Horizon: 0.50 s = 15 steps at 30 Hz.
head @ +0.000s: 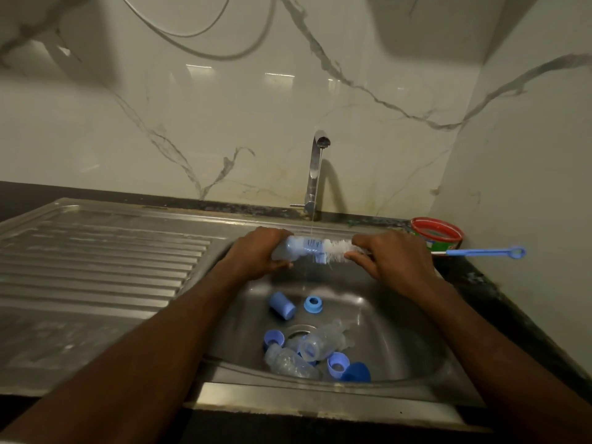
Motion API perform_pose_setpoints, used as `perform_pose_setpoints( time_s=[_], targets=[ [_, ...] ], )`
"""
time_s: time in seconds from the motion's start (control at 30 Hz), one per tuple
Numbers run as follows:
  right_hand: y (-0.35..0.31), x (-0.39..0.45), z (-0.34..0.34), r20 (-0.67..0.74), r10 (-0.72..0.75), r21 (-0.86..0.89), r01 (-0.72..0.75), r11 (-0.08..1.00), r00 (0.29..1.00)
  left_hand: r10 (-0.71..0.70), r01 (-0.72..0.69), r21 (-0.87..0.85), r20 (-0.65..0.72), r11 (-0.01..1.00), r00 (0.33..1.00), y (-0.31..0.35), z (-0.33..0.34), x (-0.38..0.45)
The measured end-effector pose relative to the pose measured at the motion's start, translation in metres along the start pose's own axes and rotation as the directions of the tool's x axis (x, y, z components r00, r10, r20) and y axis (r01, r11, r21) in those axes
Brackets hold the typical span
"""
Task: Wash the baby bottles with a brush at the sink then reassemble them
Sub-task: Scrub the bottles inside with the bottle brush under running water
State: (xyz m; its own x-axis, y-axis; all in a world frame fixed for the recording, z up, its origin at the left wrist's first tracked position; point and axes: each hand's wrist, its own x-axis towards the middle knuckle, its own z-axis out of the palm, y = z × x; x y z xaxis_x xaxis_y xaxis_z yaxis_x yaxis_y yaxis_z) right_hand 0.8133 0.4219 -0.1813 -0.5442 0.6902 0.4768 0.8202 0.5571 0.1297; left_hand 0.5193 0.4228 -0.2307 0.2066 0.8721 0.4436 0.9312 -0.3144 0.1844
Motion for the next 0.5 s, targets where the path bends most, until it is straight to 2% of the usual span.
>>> perform_pose_setpoints(
  time_s=[0.07, 0.13, 0.2, 0.27, 0.33, 0.4, 0.47, 0.5],
  targets=[
    [-0.003, 0.0, 0.002, 0.044, -0.048, -0.062, 0.051, 0.997, 0.998, 0.137, -0.14, 0.037, 0.066, 0.99, 0.988, 0.017, 0.001, 0.002],
    [-0.003, -0.001, 0.003, 0.094, -0.072, -0.041, 0.077, 0.996, 0.993, 0.241, -0.247, 0.04, 0.121, 0.968, 0.963, 0.025, 0.0, 0.001],
    [0.006, -0.001, -0.002, 0.066, -0.064, 0.042, 0.062, 0.997, 0.996, 0.185, -0.187, 0.051, 0.026, 0.981, 0.982, 0.015, -0.007, 0.006],
    [0.014, 0.0, -0.008, 0.001, -0.07, 0.009, 0.07, 0.998, 0.998, 0.13, -0.125, 0.104, -0.045, 0.987, 0.99, 0.008, -0.007, 0.008],
    [0.013, -0.002, -0.006, 0.03, -0.092, -0.047, 0.093, 0.995, 0.995, 0.227, -0.226, 0.157, 0.01, 0.962, 0.974, 0.015, -0.002, 0.008],
    [0.007, -0.004, 0.001, 0.068, -0.077, 0.001, 0.077, 0.997, 0.995, 0.34, -0.34, 0.16, 0.028, 0.927, 0.94, 0.024, 0.003, 0.008],
    [0.004, -0.004, 0.004, 0.039, -0.046, 0.081, 0.043, 0.996, 0.998, 0.323, -0.314, 0.155, -0.037, 0.937, 0.946, 0.022, 0.003, 0.009],
    [0.005, -0.003, 0.003, 0.013, -0.041, 0.082, 0.04, 0.996, 0.999, 0.266, -0.251, 0.165, -0.077, 0.954, 0.961, 0.018, 0.002, 0.01]
  ],
)
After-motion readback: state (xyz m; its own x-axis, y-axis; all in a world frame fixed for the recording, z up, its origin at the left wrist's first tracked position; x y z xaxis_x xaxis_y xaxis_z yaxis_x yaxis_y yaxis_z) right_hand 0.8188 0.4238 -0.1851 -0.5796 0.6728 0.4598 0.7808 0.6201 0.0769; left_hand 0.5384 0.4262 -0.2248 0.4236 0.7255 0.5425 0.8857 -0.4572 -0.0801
